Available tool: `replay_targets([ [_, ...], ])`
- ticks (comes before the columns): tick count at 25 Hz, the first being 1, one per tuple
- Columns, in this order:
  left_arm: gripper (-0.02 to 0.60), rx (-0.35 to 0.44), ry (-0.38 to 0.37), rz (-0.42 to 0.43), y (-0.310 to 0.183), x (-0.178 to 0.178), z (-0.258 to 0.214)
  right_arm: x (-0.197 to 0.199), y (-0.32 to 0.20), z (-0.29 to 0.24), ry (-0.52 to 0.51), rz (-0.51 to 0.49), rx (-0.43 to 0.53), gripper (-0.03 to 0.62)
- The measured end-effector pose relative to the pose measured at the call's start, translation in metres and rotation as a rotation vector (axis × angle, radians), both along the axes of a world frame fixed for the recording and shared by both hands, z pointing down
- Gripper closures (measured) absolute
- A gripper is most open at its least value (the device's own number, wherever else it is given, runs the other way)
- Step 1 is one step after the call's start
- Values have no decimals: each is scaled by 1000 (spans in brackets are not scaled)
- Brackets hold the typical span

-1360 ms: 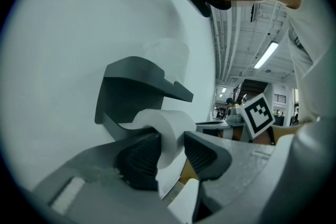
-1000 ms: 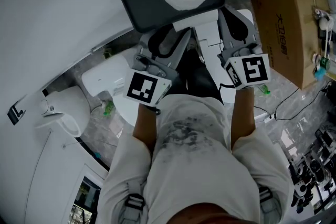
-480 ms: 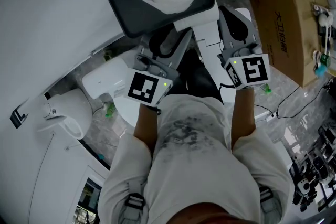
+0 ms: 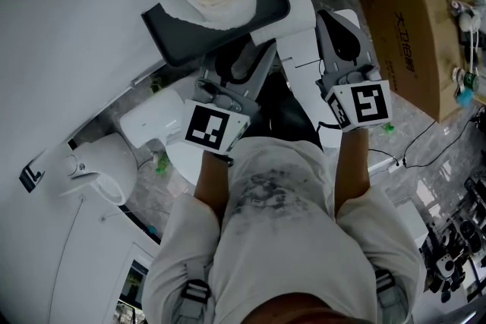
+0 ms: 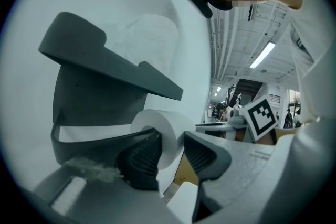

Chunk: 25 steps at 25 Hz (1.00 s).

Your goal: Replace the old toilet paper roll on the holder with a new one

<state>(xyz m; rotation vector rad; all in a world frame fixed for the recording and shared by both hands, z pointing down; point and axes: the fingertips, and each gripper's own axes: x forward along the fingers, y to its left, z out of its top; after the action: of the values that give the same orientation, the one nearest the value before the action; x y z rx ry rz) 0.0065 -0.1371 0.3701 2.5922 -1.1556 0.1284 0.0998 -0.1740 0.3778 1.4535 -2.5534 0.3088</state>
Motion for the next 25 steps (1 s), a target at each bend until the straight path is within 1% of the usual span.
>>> replay_targets([
  [14, 436, -2, 7, 49, -9, 30, 2, 35, 5, 0, 2, 75, 3, 591],
  [20, 436, -4, 5, 73, -13, 38, 0, 45, 7, -6, 3, 104, 9, 591],
  [25, 436, 17, -5, 116, -13, 47, 2, 53, 11, -8, 10, 123, 10, 591],
])
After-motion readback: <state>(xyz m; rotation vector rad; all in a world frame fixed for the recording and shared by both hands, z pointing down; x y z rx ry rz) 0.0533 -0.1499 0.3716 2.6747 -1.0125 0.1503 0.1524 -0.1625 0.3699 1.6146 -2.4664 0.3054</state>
